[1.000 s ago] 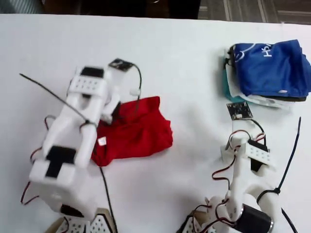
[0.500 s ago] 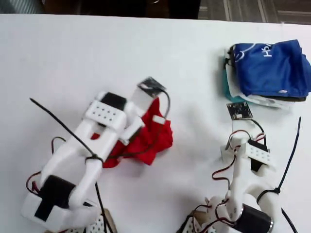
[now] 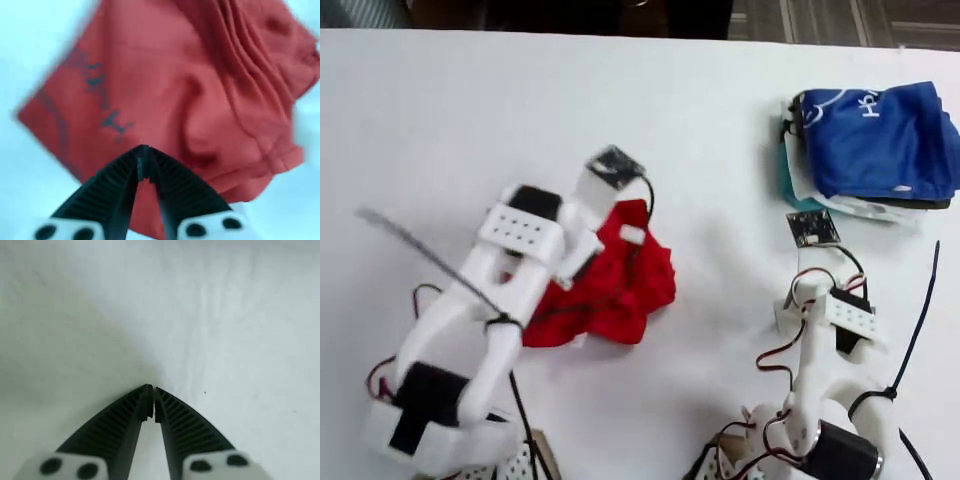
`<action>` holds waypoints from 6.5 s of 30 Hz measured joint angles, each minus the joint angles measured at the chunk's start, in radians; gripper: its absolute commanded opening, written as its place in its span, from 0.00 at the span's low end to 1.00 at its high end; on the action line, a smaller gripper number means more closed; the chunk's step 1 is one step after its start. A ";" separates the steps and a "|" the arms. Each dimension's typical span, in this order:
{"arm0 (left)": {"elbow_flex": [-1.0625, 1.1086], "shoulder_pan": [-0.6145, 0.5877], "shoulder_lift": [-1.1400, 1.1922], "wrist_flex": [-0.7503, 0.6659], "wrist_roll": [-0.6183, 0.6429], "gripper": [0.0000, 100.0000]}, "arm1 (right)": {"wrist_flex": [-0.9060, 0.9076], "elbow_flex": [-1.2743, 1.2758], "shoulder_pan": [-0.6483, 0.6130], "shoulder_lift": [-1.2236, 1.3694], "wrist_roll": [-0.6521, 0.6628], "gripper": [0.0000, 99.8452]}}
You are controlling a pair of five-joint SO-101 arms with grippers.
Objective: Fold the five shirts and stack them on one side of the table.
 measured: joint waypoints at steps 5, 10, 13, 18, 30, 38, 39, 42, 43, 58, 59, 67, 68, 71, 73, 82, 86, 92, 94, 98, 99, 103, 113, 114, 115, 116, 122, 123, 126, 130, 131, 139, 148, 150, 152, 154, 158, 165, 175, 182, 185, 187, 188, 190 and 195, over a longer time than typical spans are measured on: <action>0.029 0.101 0.035 0.000 0.000 0.03 | 0.000 0.000 0.000 0.000 0.000 0.02; 0.054 0.216 0.040 -0.002 0.000 0.03 | 0.000 0.000 0.000 0.000 0.000 0.02; 0.054 0.256 0.040 0.002 0.000 0.03 | 0.000 0.000 0.000 0.000 0.000 0.02; 0.038 0.313 0.040 0.092 -0.011 0.03 | 0.000 0.000 0.000 0.000 0.000 0.02; -0.230 0.160 0.071 -0.023 0.032 0.16 | 0.000 0.000 0.000 0.000 0.000 0.02; -0.330 0.149 0.368 -0.170 0.127 0.14 | 0.000 0.000 0.000 0.000 0.000 0.02; -0.362 0.149 0.410 -0.173 0.133 0.14 | 0.000 0.000 0.000 0.000 0.000 0.02; -0.471 0.152 0.505 -0.170 0.140 0.14 | 0.000 0.000 0.000 0.000 0.000 0.02; -0.511 0.152 0.526 -0.166 0.140 0.14 | 0.000 0.000 0.000 0.000 0.000 0.02; -0.829 0.152 0.557 0.267 0.144 0.15 | -0.003 0.000 0.000 0.000 0.000 0.02; -0.829 0.157 0.557 0.305 0.147 0.15 | -0.003 0.000 0.000 0.000 0.000 0.02; -0.829 0.287 0.557 0.443 0.166 0.21 | -0.003 0.000 0.000 0.000 0.000 0.02; -0.829 0.311 0.557 0.446 0.176 0.21 | -0.003 0.000 0.000 0.000 0.000 0.02; -0.830 0.373 0.557 0.448 0.207 0.21 | -0.003 0.000 0.000 0.000 0.000 0.02; -0.830 0.393 0.557 0.448 0.238 0.21 | -0.003 0.000 0.000 0.000 0.000 0.02; -0.634 0.390 0.555 0.338 0.267 0.21 | -0.003 0.000 0.000 0.000 0.000 0.02; -0.534 0.390 0.555 0.235 0.267 0.21 | -0.003 0.000 0.000 0.000 0.000 0.02; -0.473 0.390 0.555 0.175 0.267 0.21 | -0.003 0.000 0.000 0.000 0.000 0.02; -0.471 0.390 0.560 0.167 0.267 0.21 | -0.003 0.000 0.000 0.000 0.000 0.02; -0.474 0.371 0.592 0.152 0.267 0.19 | -0.003 0.000 0.000 0.000 0.000 0.02; -0.474 0.364 0.603 0.147 0.267 0.16 | -0.003 0.000 0.000 0.000 0.000 0.02; -0.485 0.350 0.666 0.143 0.255 0.04 | -0.003 0.000 0.000 0.000 0.000 0.02; -0.471 0.379 0.577 0.140 0.204 0.03 | -0.003 0.000 0.000 0.000 0.002 0.02; -0.471 0.385 0.562 0.140 0.193 0.03 | -0.003 0.000 0.000 0.000 0.002 0.02; -0.470 0.391 0.545 0.140 0.186 0.03 | -0.003 0.000 0.000 0.000 0.002 0.02; -0.470 0.396 0.525 0.143 0.183 0.03 | -0.003 0.000 0.000 0.000 0.002 0.02; -0.470 0.391 0.410 0.164 0.175 0.04 | -0.003 0.000 0.000 0.000 0.002 0.02; -0.470 0.384 0.400 0.172 0.175 0.04 | -0.003 0.000 0.000 0.000 0.002 0.02; -0.470 0.356 0.393 0.189 0.175 0.09 | -0.003 0.000 0.000 0.000 0.002 0.02; -0.459 0.327 0.391 0.204 0.144 0.15 | -0.003 0.000 0.000 0.000 0.002 0.02; -0.456 0.322 0.391 0.204 0.133 0.15 | -0.003 0.000 0.000 0.000 0.002 0.02; -0.333 0.313 0.391 0.106 0.112 0.13 | -0.003 0.000 0.000 0.000 0.002 0.02; -0.310 0.313 0.384 0.115 0.112 0.14 | -0.003 0.000 0.000 0.000 0.002 0.02; -0.336 0.311 0.384 0.144 0.112 0.14 | -0.003 0.000 0.000 0.000 0.002 0.02; -0.356 0.301 0.384 0.153 0.112 0.14 | -0.003 0.000 0.000 0.000 0.002 0.02; -0.364 0.293 0.384 0.155 0.112 0.14 | -0.003 0.000 0.000 0.000 0.002 0.02; -0.364 0.295 0.384 0.140 0.112 0.14 | -0.003 0.000 0.000 0.000 0.002 0.02; -0.364 0.295 0.384 0.112 0.112 0.08 | -0.003 0.000 0.000 0.000 0.002 0.02; -0.364 0.295 0.384 0.109 0.112 0.03 | -0.003 0.000 0.000 0.000 0.002 0.02; -0.516 0.295 0.384 0.193 0.130 0.03 | -0.003 0.000 0.000 0.000 0.002 0.02; -0.618 0.295 0.384 0.259 0.130 0.03 | -0.003 0.000 0.000 0.000 0.002 0.02; -0.669 0.293 0.384 0.288 0.130 0.03 | -0.003 0.000 0.000 0.000 0.002 0.02; -0.686 0.292 0.384 0.293 0.130 0.03 | -0.003 0.000 0.000 0.000 0.002 0.02; -0.697 0.290 0.384 0.292 0.130 0.03 | -0.003 0.000 0.000 0.000 0.002 0.02; -0.661 0.290 0.384 0.244 0.130 0.03 | -0.003 0.000 0.000 0.000 0.002 0.02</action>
